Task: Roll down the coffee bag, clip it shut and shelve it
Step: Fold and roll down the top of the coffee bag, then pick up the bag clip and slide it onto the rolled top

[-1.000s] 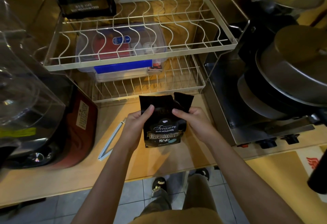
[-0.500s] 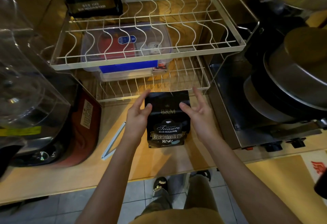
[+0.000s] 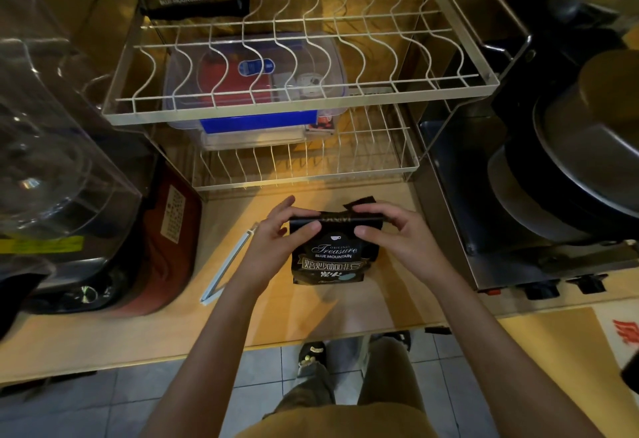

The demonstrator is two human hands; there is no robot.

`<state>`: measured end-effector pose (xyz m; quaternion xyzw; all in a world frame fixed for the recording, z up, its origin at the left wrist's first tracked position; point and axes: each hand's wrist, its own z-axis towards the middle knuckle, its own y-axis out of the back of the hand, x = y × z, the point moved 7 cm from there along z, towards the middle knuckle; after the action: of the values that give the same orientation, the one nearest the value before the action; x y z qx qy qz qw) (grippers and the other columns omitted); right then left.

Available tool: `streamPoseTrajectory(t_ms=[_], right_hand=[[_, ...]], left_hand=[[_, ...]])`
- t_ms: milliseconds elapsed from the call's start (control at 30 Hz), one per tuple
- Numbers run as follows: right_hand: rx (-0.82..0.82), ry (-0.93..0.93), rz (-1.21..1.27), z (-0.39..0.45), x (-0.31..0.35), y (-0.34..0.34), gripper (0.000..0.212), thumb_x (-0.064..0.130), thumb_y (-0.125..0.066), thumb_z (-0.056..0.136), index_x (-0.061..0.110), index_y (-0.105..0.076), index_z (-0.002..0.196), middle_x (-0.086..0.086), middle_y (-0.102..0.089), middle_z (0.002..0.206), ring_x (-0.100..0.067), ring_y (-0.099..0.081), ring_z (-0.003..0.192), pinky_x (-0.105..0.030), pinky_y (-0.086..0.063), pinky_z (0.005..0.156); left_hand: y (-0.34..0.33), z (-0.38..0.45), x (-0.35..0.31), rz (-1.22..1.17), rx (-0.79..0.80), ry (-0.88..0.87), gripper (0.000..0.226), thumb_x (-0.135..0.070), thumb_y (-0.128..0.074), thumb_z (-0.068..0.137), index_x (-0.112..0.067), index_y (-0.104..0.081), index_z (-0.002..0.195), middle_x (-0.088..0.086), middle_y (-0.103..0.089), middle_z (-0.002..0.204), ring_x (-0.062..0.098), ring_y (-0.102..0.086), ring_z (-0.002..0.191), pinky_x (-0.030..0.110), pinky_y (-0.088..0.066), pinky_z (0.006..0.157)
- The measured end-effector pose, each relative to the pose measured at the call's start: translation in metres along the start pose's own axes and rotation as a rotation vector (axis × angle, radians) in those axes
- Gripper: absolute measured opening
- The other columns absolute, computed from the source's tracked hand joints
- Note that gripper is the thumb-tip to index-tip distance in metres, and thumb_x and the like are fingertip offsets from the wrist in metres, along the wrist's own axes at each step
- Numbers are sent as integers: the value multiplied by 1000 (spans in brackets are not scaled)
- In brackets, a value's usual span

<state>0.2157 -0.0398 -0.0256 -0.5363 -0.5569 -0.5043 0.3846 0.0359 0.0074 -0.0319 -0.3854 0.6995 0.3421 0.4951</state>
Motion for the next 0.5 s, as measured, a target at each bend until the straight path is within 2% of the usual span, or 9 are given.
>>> streamPoseTrajectory(t_ms=[33, 100, 167, 233, 300, 367, 433, 500], right_hand=[[-9, 17, -48, 0, 0, 1, 29, 13, -72, 74, 25, -69, 100, 0, -57, 125, -15, -46, 123, -35, -37, 105], [-21, 31, -110, 0, -1, 4, 25, 18, -73, 74, 34, -69, 93, 8, -46, 133, -13, -33, 132, -33, -26, 106], [-24, 35, -116, 2, -3, 5, 23, 19, -72, 74, 35, -70, 89, 13, -43, 134, -13, -28, 135, -35, -24, 107], [-24, 20, -32, 2, -5, 4, 21, 14, -72, 75, 29, -72, 89, 17, -49, 129, -11, -33, 133, -35, -28, 107], [-36, -7, 91, 2, -8, 2, 21, 8, -71, 75, 24, -73, 89, 17, -59, 119, -6, -42, 128, -33, -32, 106], [-72, -20, 149, 3, -9, 0, 23, 5, -70, 75, 23, -72, 89, 17, -67, 105, 4, -48, 118, -28, -35, 104], [-101, -32, 190, 5, -12, -1, 24, 1, -69, 75, 22, -72, 88, 17, -68, 96, 7, -51, 110, -22, -41, 97], [-117, -37, 208, 6, -14, -2, 24, 0, -67, 76, 18, -70, 92, 14, -64, 100, 3, -54, 106, -14, -47, 85]], left_hand=[[0, -1, 1, 13, 1, 3, 29, -30, -63, 74, -21, -65, 101, -7, -38, 136, 7, -35, 125, 34, -43, 92], [-1, 0, 1, -54, 4, 3, 24, -21, -63, 77, -13, -66, 99, -5, -53, 125, 7, -52, 111, 24, -49, 80], [-3, 0, -1, -123, -27, -1, 18, -8, -61, 80, -4, -65, 97, 1, -66, 95, -1, -63, 77, 9, -46, 57], [-3, 0, -1, -140, -77, -15, 17, -3, -60, 80, 0, -66, 96, -3, -69, 72, -4, -59, 56, 5, -39, 46], [-2, 2, 2, -181, -124, -12, 13, -5, -62, 79, -7, -69, 90, -9, -71, 61, -2, -61, 56, 7, -41, 46], [-1, 4, 5, -215, -161, 4, 10, -8, -63, 78, -14, -70, 83, -12, -72, 61, 1, -64, 61, 9, -44, 49], [0, 5, 4, -231, -187, 5, 9, -8, -62, 80, -9, -69, 84, -12, -70, 55, -1, -62, 55, 7, -41, 45], [-2, 4, 1, -220, -196, -2, 13, -6, -59, 81, -1, -67, 90, -13, -69, 52, -3, -60, 51, 6, -38, 41]])
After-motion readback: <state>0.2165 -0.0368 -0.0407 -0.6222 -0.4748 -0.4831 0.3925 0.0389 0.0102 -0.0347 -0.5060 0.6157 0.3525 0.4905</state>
